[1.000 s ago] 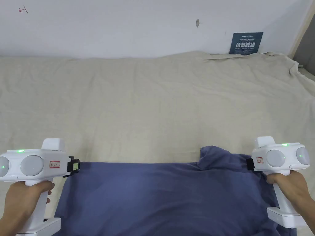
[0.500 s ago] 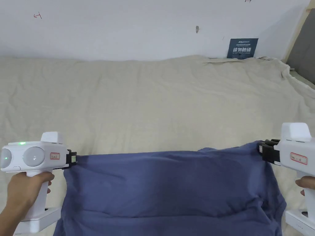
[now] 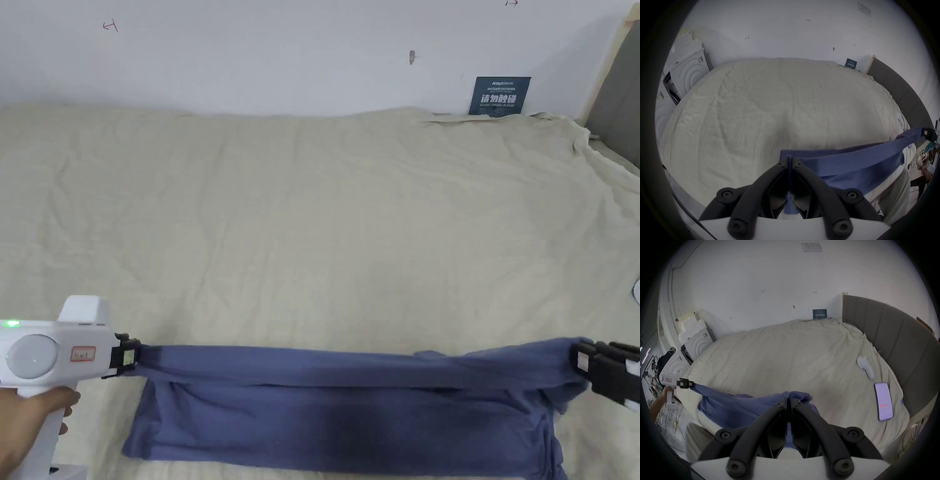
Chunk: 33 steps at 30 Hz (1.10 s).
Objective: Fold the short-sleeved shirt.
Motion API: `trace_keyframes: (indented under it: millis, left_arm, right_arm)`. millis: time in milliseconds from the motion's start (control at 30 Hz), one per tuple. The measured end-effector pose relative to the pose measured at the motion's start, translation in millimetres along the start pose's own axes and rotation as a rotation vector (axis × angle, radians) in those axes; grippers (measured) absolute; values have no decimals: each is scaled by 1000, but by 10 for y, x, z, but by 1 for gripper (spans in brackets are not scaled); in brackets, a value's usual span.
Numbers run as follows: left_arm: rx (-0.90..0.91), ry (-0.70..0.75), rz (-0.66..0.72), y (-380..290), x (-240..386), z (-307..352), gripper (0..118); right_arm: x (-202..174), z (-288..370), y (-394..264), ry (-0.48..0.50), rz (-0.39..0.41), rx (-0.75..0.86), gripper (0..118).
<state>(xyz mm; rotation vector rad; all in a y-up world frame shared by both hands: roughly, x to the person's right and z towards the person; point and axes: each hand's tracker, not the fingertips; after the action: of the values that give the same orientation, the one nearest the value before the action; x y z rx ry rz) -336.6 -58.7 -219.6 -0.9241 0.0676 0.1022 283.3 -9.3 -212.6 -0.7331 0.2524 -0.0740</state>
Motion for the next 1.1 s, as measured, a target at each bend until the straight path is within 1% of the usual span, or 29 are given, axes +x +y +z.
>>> trace_keyframes:
  millis: [300,500,633,667,700,733,767,800,833,867,900,967,1033,1100]
  left_arm:
    - [-81,31,17,-730,-37,-285,2]
    - [-100,57,13,-923,-47,-457,2]
    - [-90,78,12,-945,13,-452,3]
    - [-92,80,18,-926,19,-448,11]
    - [-95,82,18,-902,6,-430,20]
    - [-96,88,17,-889,14,-411,36]
    - [-96,103,17,-865,23,-381,69]
    - [-97,111,14,-831,24,-349,90]
    - [-94,113,12,-806,56,-280,106]
    - [-83,114,10,-768,73,-219,112]
    - [-63,105,7,-715,89,-141,111]
    - [-24,81,13,-590,126,1,112]
    - [35,61,31,-455,163,139,112]
    - [114,66,51,-313,227,301,112]
  right_arm:
    - [141,-374,-772,-77,-103,-165,1]
    - [172,-665,-1050,-140,-142,-243,1]
    - [171,-705,-1075,-159,-160,-247,2]
    - [144,-668,-1040,-162,-160,-241,3]
    - [121,-631,-1007,-163,-157,-236,8]
    - [99,-597,-978,-166,-150,-229,17]
    - [65,-514,-927,-170,-128,-205,40]
    - [42,-441,-867,-162,-109,-177,63]
    - [25,-389,-809,-161,-104,-164,84]
    - [-1,-324,-729,-157,-103,-146,100]
    - [-26,-250,-648,-147,-98,-104,103]
    - [-108,-92,-472,-115,-89,-21,103]
    - [-210,20,-285,-103,-68,24,103]
    - [-323,130,-109,-85,-55,93,103]
